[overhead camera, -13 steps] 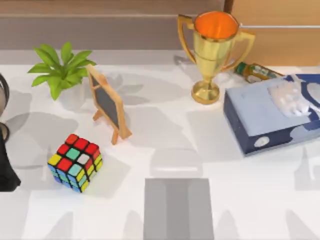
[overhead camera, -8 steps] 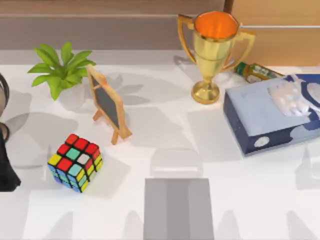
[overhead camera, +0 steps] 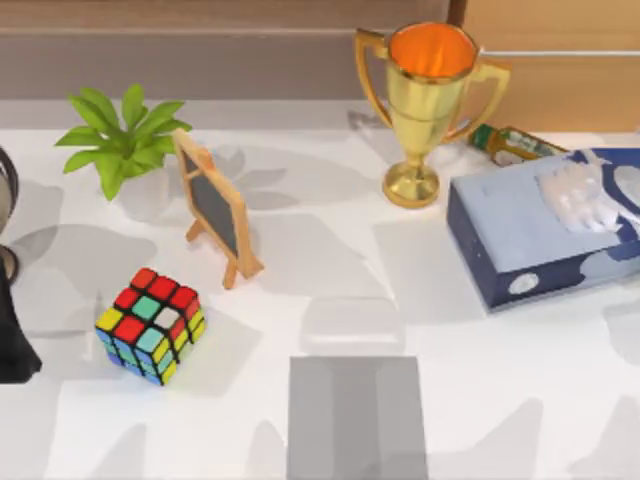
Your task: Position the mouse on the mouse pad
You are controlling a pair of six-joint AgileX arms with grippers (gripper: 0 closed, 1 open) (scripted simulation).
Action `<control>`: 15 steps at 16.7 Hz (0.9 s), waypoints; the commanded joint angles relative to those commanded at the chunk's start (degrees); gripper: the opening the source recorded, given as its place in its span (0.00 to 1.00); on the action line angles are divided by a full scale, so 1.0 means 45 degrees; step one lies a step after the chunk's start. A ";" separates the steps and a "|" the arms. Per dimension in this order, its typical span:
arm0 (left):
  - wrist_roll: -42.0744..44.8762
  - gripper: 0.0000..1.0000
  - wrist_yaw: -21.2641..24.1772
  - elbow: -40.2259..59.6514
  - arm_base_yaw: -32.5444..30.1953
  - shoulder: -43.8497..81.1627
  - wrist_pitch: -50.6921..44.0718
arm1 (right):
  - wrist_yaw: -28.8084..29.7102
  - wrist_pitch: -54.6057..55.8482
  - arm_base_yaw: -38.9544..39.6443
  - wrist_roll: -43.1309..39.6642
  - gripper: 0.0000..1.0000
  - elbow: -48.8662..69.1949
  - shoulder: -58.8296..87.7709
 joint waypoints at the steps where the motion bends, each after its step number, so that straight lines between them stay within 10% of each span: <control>1: 0.0000 1.00 0.0000 0.0000 0.0000 0.0000 0.0000 | -0.0005 -0.0864 -0.0229 -0.0509 1.00 0.0818 0.1444; 15: 0.0000 1.00 0.0000 0.0000 0.0000 0.0000 0.0000 | 0.0131 -0.7535 -0.2374 -0.4521 1.00 0.7980 1.2131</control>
